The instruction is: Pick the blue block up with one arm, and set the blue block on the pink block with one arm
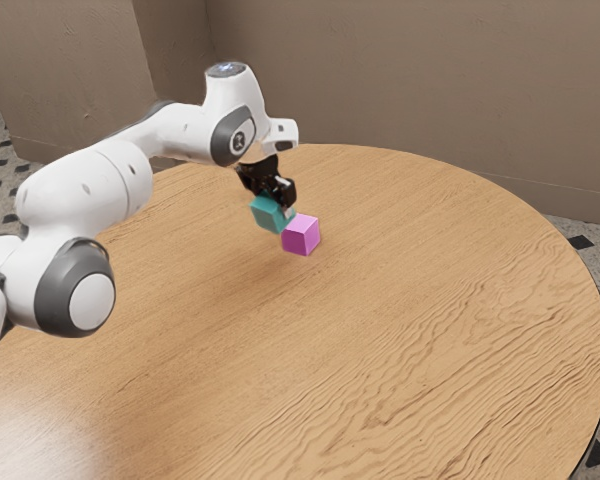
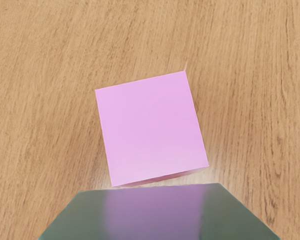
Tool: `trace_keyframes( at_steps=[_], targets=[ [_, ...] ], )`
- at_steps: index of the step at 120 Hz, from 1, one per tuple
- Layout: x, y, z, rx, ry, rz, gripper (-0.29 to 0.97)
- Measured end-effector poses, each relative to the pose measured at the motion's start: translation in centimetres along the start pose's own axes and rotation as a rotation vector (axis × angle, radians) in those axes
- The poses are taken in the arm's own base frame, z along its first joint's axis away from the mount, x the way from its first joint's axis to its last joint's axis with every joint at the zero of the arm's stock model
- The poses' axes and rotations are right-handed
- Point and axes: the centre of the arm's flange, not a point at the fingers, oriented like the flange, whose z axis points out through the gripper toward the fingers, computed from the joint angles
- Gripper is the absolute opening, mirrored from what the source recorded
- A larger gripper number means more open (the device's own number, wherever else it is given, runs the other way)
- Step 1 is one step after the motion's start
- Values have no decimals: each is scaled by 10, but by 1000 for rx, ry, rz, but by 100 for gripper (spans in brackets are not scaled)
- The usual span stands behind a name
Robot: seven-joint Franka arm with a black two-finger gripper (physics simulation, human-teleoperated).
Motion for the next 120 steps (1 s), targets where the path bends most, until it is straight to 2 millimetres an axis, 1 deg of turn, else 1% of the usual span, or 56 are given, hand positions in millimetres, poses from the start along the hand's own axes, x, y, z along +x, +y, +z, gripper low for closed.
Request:
trace_keyframes(
  at_steps=[26,53,81,93,109,120],
  targets=[
    [15,8,12,9,84,5,34],
    [15,4,31,17,117,-1,34],
    [19,6,29,15,154,-6,34],
    [19,7,31,13,159,-6,35],
    [19,9,33,8,163,-3,49],
    [20,11,33,6,166,1,55]
  ],
)
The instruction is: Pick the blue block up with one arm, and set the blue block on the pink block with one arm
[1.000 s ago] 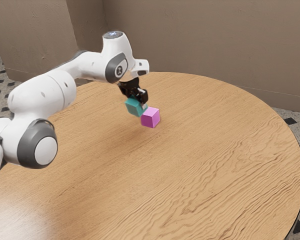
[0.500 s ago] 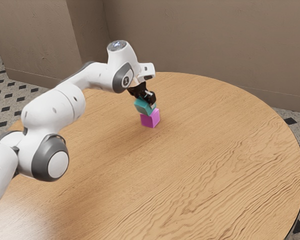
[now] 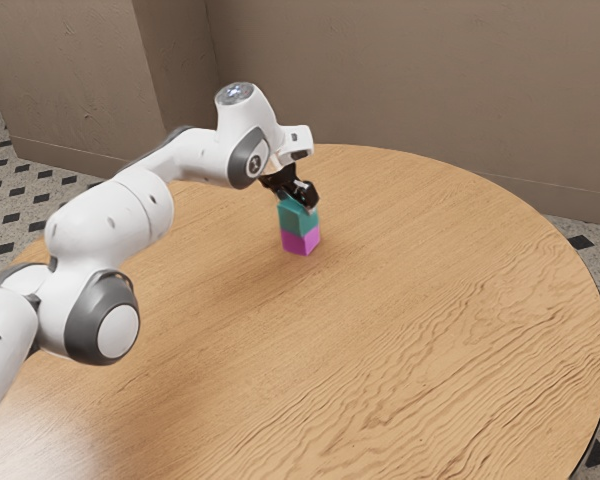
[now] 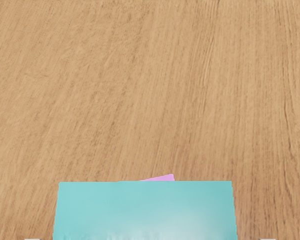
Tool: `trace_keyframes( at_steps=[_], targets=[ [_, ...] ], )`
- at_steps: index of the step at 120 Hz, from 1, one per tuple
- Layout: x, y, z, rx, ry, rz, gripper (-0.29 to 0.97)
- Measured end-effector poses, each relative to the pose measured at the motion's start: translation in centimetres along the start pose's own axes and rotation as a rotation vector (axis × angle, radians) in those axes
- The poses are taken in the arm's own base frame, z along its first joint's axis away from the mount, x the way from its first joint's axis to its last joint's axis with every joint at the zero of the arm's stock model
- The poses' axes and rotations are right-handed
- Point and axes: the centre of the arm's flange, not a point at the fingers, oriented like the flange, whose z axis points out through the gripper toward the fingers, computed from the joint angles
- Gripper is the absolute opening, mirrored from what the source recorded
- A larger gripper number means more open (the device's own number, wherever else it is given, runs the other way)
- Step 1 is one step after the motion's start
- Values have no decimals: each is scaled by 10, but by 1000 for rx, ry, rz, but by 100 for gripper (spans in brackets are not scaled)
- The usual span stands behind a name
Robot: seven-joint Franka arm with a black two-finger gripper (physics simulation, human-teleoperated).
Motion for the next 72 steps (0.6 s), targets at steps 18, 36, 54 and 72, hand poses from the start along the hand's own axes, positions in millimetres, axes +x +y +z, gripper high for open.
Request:
trace_keyframes(
  at_steps=[18,36,54,72],
  targets=[
    [3,-1,-7,1,9,7,62],
    [24,-5,-72,17,65,17,65],
    [10,-2,-139,-21,-35,-1,66],
    [-10,5,-159,-68,-179,-22,67]
  ],
)
